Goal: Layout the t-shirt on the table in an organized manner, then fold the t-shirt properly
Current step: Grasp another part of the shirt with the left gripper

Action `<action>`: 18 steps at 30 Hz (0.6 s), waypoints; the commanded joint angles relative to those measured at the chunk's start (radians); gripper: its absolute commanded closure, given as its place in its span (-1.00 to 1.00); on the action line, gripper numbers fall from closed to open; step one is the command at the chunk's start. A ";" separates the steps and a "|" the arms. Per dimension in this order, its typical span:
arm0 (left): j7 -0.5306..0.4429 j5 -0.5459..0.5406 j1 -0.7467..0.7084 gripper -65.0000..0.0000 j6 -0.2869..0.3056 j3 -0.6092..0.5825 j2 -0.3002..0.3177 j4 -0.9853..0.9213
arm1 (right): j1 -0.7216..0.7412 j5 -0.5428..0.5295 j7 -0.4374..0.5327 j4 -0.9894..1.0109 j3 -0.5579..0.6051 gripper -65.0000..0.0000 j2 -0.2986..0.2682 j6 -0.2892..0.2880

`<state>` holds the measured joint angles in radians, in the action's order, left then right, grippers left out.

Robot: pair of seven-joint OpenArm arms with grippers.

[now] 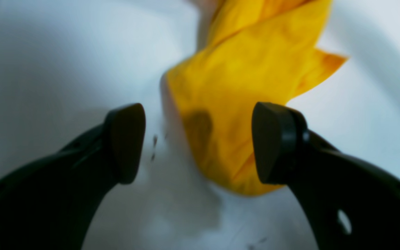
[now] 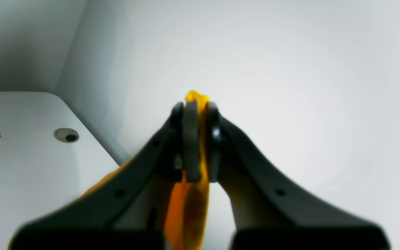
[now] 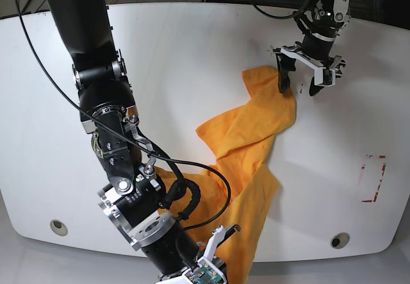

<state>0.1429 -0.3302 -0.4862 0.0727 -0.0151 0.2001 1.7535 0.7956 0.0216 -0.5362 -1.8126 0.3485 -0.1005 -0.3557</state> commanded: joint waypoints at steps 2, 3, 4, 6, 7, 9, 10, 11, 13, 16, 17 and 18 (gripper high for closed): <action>-0.024 -0.005 0.036 -0.37 0.008 -0.035 -0.001 -0.030 | 0.040 0.004 0.028 -0.019 -0.007 0.98 0.000 0.014; -0.024 -0.005 0.045 -0.37 0.006 -0.044 -0.001 -0.045 | 0.040 0.002 0.028 -0.019 -0.007 0.98 0.002 0.014; -0.024 -0.005 0.050 -0.37 0.005 -0.050 -0.001 -0.060 | 0.038 0.002 0.028 -0.019 -0.007 0.98 0.002 0.014; -0.025 -0.007 0.057 -0.37 0.005 -0.062 -0.001 -0.085 | 0.038 0.002 0.028 -0.019 -0.007 0.98 0.002 0.014; -0.027 -0.007 0.057 -0.37 0.005 -0.065 -0.003 -0.093 | 0.037 0.002 0.028 -0.019 -0.007 0.98 0.003 0.014; -0.027 -0.007 0.068 -0.37 0.005 -0.078 -0.008 -0.112 | 0.037 0.002 0.028 -0.019 -0.007 0.98 0.005 0.014; -0.027 -0.007 0.077 -0.37 0.005 -0.081 -0.012 -0.120 | 0.037 0.002 0.028 -0.019 -0.007 0.98 0.005 0.014; -0.027 -0.007 0.082 -0.37 0.006 -0.082 -0.017 -0.125 | 0.037 0.002 0.028 -0.019 -0.007 0.98 0.005 0.014; -0.025 -0.007 0.093 -0.37 0.006 -0.084 -0.026 -0.135 | 0.037 0.002 0.028 -0.019 -0.007 0.98 0.005 0.014; -0.024 -0.007 0.105 -0.37 0.006 -0.084 -0.037 -0.168 | 0.037 0.002 0.028 -0.032 -0.007 0.98 0.003 0.014; -0.024 -0.007 0.111 -0.37 0.006 -0.084 -0.037 -0.174 | 0.037 0.002 0.028 -0.036 -0.007 0.98 0.002 0.014; -0.024 -0.007 0.125 -0.37 0.006 -0.084 -0.037 -0.185 | 0.037 0.002 0.028 -0.039 -0.007 0.98 0.002 0.014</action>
<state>0.1127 -0.3309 -0.3794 0.0761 -0.0994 0.1608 1.5749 0.7952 0.0212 -0.5365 -1.8259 0.3485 -0.0971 -0.3588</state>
